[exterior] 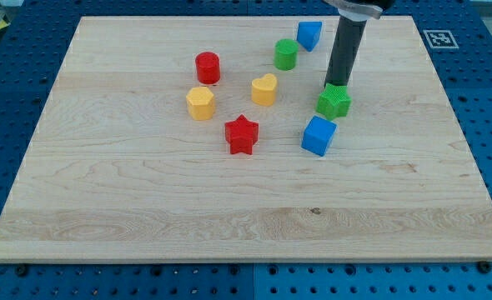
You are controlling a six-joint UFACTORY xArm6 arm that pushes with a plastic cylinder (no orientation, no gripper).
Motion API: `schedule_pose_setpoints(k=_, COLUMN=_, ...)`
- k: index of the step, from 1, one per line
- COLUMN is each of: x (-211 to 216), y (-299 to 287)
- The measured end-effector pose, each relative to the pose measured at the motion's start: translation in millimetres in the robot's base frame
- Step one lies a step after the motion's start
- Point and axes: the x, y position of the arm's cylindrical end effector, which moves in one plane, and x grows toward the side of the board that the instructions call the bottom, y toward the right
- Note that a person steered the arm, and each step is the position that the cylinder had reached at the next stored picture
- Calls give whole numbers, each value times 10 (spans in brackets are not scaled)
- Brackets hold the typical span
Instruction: Move the green circle towards the red circle
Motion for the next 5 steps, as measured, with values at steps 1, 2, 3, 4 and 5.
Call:
schedule_pose_setpoints(k=1, x=-352, y=124)
schedule_pose_setpoints(k=2, x=-725, y=226)
schedule_pose_setpoints(k=3, x=-1199, y=408)
schedule_pose_setpoints(k=4, x=-1606, y=473)
schedule_pose_setpoints(k=5, x=-1646, y=125)
